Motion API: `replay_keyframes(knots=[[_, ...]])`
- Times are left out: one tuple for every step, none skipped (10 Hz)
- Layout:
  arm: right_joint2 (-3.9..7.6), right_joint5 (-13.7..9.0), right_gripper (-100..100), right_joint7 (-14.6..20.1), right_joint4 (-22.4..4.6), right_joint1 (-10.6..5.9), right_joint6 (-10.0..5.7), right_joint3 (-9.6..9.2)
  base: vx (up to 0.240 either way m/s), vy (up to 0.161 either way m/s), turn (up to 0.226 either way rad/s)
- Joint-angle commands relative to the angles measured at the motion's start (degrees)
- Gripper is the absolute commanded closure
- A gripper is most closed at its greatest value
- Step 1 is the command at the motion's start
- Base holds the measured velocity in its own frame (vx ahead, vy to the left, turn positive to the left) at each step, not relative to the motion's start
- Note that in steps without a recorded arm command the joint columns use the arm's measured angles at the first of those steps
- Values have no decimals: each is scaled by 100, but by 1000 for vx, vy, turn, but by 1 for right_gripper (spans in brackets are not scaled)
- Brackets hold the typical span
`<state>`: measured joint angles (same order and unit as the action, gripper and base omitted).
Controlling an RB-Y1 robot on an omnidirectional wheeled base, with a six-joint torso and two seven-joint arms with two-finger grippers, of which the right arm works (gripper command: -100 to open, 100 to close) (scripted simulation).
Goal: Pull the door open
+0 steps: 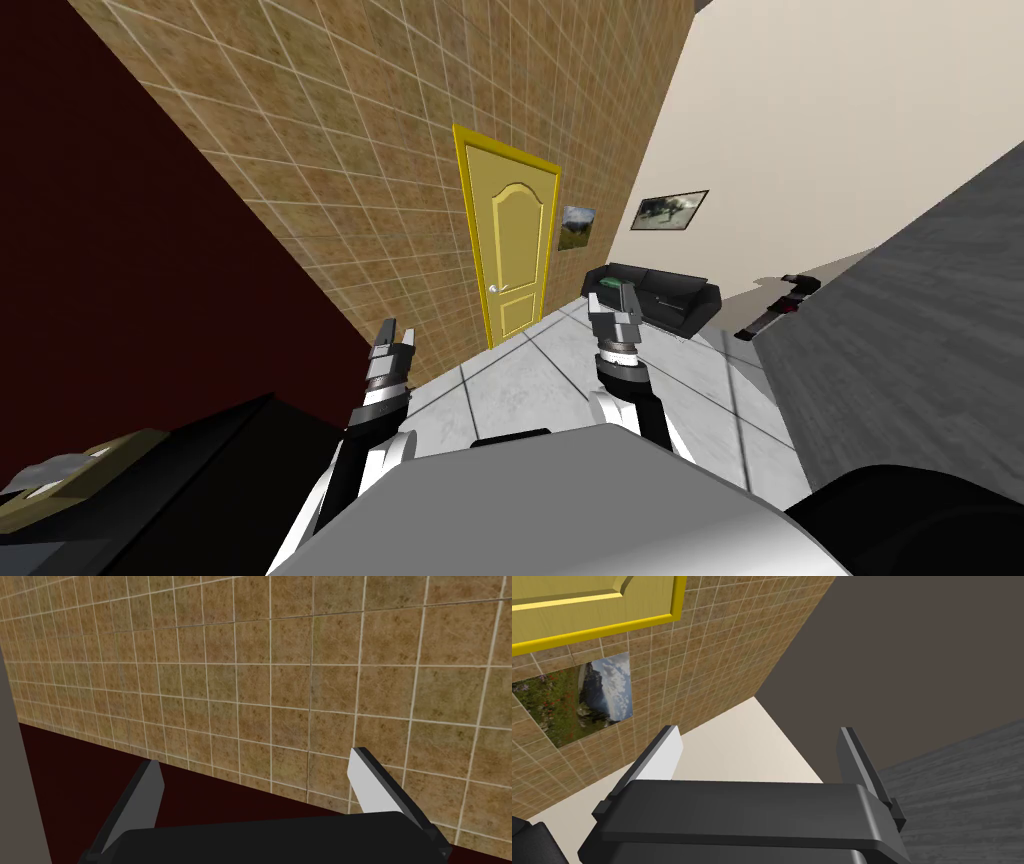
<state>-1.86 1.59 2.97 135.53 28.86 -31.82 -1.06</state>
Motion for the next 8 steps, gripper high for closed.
replay_keyframes(knots=[[47,-17,-100,-2,-186,-78,-16,22,58,-76,138],[76,-28,-100,-3,-310,-130,-28,37,42,-8,104],[105,-39,-100,-4,-435,-182,-39,53,41,16,100],[134,-50,-100,-6,-560,-234,-50,68,52,16,98],[173,-66,-100,-7,-721,-309,-66,89,64,11,122],[212,-82,-100,-9,-914,-384,-82,111,72,-3,153],[251,-98,-100,-11,-1079,-459,-98,133,72,-12,164],[297,-118,-100,-13,-1253,-553,-118,160,73,-9,166]])
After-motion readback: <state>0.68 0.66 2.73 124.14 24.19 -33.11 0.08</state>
